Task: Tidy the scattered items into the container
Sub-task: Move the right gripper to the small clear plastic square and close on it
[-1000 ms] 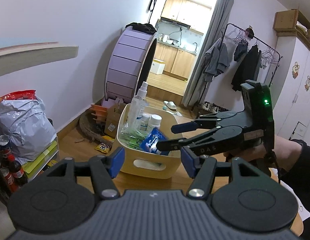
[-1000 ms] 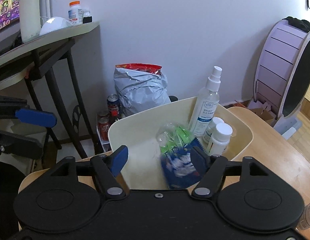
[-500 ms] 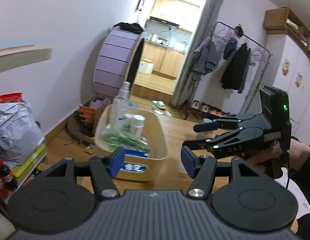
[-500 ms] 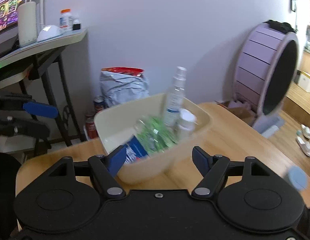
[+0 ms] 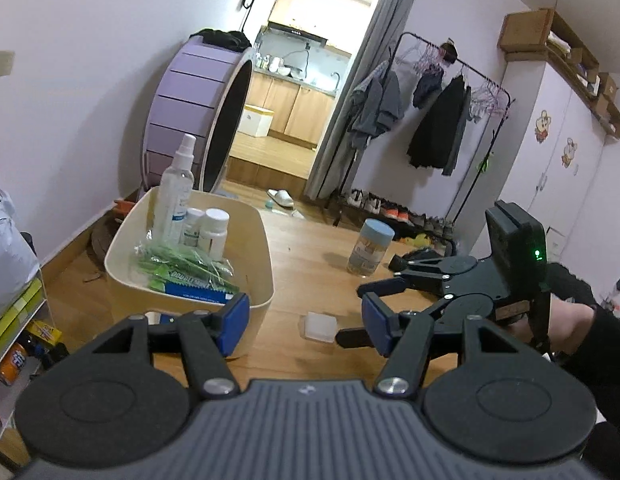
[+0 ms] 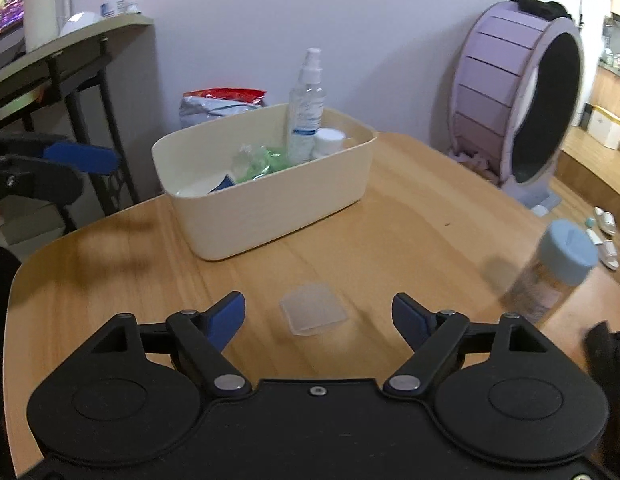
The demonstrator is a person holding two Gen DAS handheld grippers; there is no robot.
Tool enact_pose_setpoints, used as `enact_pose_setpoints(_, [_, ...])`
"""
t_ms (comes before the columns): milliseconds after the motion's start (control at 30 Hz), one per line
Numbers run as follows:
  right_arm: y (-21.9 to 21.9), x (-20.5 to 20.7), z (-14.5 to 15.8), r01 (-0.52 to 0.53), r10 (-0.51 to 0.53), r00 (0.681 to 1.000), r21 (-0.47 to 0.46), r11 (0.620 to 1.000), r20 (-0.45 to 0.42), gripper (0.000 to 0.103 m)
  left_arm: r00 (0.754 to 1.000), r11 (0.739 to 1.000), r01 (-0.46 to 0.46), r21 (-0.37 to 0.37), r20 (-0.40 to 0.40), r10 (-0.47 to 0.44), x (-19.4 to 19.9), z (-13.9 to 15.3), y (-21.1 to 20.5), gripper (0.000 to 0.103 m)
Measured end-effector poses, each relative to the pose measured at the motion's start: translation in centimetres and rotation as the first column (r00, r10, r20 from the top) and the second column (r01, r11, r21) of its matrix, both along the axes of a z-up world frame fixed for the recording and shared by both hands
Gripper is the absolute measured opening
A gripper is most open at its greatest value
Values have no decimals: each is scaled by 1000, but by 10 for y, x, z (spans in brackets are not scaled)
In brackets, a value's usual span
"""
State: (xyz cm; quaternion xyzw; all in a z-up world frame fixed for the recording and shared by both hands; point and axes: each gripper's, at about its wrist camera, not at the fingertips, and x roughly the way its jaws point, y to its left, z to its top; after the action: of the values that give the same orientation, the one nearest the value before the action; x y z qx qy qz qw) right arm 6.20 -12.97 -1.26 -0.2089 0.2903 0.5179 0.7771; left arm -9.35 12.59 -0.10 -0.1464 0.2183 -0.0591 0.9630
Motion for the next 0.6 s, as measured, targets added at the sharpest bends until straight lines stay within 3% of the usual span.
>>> enact_pose_setpoints(133, [12,-1,-12,-35,36,999,-36,999,20,75,1000,999,1,41,-20,0,6,3,-1,61])
enact_pose_setpoints(333, [19,1,-25,-63,63,998,-66,996,3,59,997,995,2,104,-81,6,14,9,-4,61])
enact_pose_setpoints(467, [16,5,-24,-44,44,999,-58,997,-4,38,992,996,8,86,-126,3,15,9,-2,62])
enact_pose_setpoints(600, [13,6,-21,-49,49,999,-56,997,-2,30,989,997,8,72,-146,2,16,10,-2,62])
